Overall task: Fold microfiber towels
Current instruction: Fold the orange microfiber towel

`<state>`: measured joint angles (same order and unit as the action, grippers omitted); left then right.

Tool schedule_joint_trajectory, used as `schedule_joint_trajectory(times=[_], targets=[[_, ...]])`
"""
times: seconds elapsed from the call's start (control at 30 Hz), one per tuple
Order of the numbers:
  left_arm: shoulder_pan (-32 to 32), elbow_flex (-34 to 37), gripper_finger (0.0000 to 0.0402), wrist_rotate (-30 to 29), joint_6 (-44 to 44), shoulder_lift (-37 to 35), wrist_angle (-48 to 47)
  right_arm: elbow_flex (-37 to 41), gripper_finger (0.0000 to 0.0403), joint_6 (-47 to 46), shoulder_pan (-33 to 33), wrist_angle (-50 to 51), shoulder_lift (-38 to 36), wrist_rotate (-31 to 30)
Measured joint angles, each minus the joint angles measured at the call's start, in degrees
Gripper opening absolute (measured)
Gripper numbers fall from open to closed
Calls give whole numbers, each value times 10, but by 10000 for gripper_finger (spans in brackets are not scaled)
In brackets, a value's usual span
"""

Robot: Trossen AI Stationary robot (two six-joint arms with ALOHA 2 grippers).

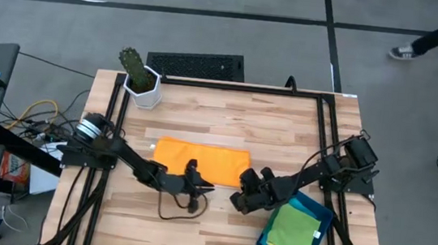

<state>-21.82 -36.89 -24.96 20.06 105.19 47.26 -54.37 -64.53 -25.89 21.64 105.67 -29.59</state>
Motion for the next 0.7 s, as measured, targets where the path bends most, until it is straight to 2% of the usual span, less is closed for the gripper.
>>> schedule_joint_trajectory(times=[0.13, 0.3, 0.5, 0.6, 0.7], targets=[[0, -65, 45, -30, 21, 78, -41, 0, 20, -5, 0, 1, 2, 2], [0, -133, 32, -95, 77, 133, -152, -10, 14, -1, -12, 16, 0, 0], [-3, -173, 3, -109, 83, 144, -220, -46, 19, 0, -31, 76, -2, -35], [-7, -175, 4, -101, 75, 138, -227, -47, 22, 0, -32, 76, -2, -72], [-15, -173, 2, -92, 60, 114, -237, -35, 16, 0, -24, 47, 5, -80]])
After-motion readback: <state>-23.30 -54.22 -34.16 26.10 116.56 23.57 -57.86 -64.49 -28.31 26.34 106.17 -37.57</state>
